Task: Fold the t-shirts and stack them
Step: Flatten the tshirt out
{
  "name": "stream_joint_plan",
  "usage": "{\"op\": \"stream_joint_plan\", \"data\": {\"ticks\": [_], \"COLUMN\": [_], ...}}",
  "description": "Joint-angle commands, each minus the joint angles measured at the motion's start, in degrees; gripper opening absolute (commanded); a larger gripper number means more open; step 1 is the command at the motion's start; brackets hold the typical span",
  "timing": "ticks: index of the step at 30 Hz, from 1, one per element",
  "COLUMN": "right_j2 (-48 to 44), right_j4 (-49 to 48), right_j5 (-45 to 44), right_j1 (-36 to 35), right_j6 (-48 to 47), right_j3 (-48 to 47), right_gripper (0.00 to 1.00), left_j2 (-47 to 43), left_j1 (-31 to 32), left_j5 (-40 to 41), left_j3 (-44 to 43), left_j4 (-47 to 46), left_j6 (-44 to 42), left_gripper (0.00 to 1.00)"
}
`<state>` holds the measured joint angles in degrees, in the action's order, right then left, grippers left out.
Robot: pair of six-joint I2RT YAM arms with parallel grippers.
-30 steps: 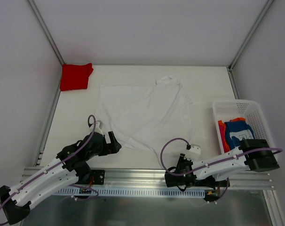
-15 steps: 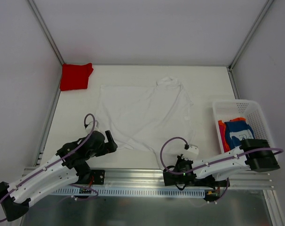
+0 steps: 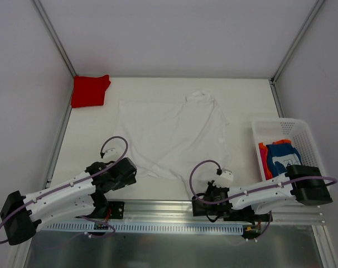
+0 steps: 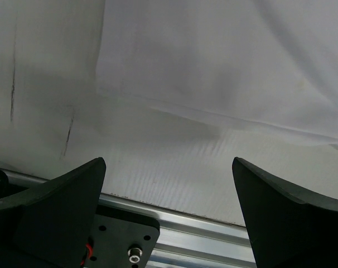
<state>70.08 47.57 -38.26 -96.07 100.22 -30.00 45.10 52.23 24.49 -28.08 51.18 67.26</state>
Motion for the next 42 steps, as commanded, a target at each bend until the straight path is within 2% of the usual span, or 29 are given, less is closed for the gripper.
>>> {"op": "stream_joint_plan", "data": {"ticks": [1, 3, 8, 11, 14, 19, 26, 31, 39, 42], "right_j2": [0.7, 0.6, -1.3, -2.1, -2.6, -4.0, -6.0, -7.1, -8.9, -9.4], "right_j4": [-0.6, -0.6, -0.6, -0.6, -0.6, -0.6, -0.6, -0.6, -0.2, 0.6], "right_j5": [-2.4, -2.9, -3.5, -3.8, -3.6, -3.0, -2.3, -1.7, -1.0, -0.9], "right_j1": [1.2, 1.4, 1.9, 2.5, 3.3, 4.0, 4.6, 4.6, 4.6, 4.6], "right_j6": [-3.3, -5.2, -7.4, -8.7, -10.5, -10.6, -10.8, -11.7, -13.0, -12.8], "right_j3": [-0.8, -1.1, -0.3, 0.2, 0.6, 2.1, 3.8, 4.4, 4.7, 4.8], "right_gripper": [0.01, 0.01, 0.00, 0.00, 0.00, 0.00, 0.00, 0.01, 0.01, 0.00], "left_j2": [3.6, 5.3, 19.0, 22.9, 20.9, 14.8, 18.5, 15.7, 17.5, 13.8], "left_j1": [2.3, 4.2, 7.3, 8.8, 11.2, 11.6, 11.5, 11.8, 11.2, 11.1], "left_j5": [0.4, 2.1, 11.2, 14.9, 19.7, 20.3, 19.0, 19.3, 19.6, 19.7], "left_j3": [1.7, 0.4, -7.1, -9.4, -10.3, -6.9, -3.6, -0.1, 1.6, 3.8], "left_j4": [3.0, 5.2, 15.7, 16.1, 16.1, 15.2, 19.3, 18.3, 17.5, 14.9], "left_j6": [6.5, 9.0, 17.4, 21.1, 25.3, 29.4, 41.3, 48.3, 51.4, 51.1], "left_gripper": [0.99, 0.99, 0.99, 0.99, 0.99, 0.99, 0.99, 0.99, 0.99, 0.99]}}
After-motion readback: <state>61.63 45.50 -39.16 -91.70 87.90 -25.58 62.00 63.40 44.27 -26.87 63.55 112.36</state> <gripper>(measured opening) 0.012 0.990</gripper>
